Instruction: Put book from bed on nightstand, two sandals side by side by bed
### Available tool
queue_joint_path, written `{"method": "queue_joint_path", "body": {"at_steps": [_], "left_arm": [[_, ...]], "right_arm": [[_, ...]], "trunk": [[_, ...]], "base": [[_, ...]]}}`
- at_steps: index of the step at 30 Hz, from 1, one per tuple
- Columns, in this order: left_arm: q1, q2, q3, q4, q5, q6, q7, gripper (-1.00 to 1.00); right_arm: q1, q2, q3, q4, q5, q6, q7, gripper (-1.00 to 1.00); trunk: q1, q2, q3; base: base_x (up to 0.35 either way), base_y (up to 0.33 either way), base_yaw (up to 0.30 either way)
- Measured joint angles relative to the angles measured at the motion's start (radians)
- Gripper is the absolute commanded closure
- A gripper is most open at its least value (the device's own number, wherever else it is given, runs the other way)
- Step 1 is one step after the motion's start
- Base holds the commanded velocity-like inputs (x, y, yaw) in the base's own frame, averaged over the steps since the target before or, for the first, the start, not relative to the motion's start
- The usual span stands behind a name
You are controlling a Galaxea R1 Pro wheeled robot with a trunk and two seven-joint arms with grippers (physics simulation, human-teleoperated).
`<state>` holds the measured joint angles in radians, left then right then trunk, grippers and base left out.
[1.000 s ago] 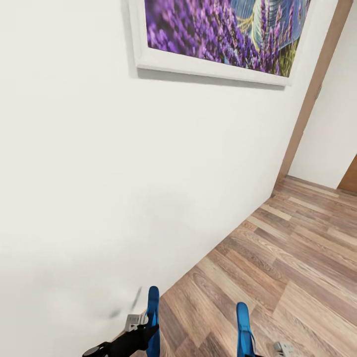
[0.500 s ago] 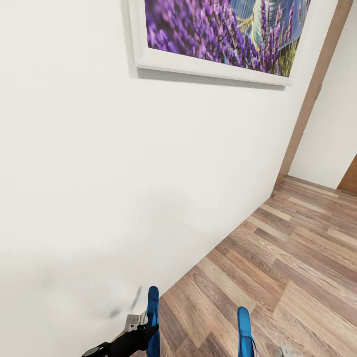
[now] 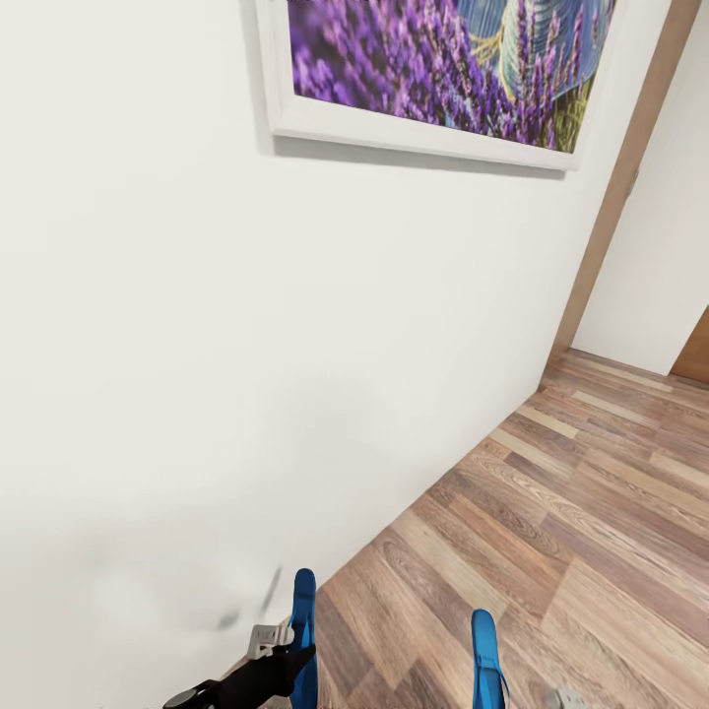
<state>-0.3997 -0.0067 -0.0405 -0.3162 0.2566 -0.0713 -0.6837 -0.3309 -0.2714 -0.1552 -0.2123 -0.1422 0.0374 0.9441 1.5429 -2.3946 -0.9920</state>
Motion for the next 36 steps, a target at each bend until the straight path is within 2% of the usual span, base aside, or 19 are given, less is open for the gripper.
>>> {"method": "queue_joint_path", "body": {"at_steps": [31,36], "left_arm": [[0.002,-0.001,0.0,0.0,0.002,0.001,0.001,1.0],[0.002,-0.001,-0.001,0.0,0.002,0.001,0.001,1.0]], "right_arm": [[0.0,0.002,0.0,0.0,0.0,0.0,0.0,1.0],[0.0,0.002,0.0,0.0,0.001,0.0,0.0,1.0]], "trunk": [[0.0,0.0,0.0],[0.0,0.0,-0.001]], "base": [[-0.048,0.0,0.001],[-0.001,0.0,0.189]]}}
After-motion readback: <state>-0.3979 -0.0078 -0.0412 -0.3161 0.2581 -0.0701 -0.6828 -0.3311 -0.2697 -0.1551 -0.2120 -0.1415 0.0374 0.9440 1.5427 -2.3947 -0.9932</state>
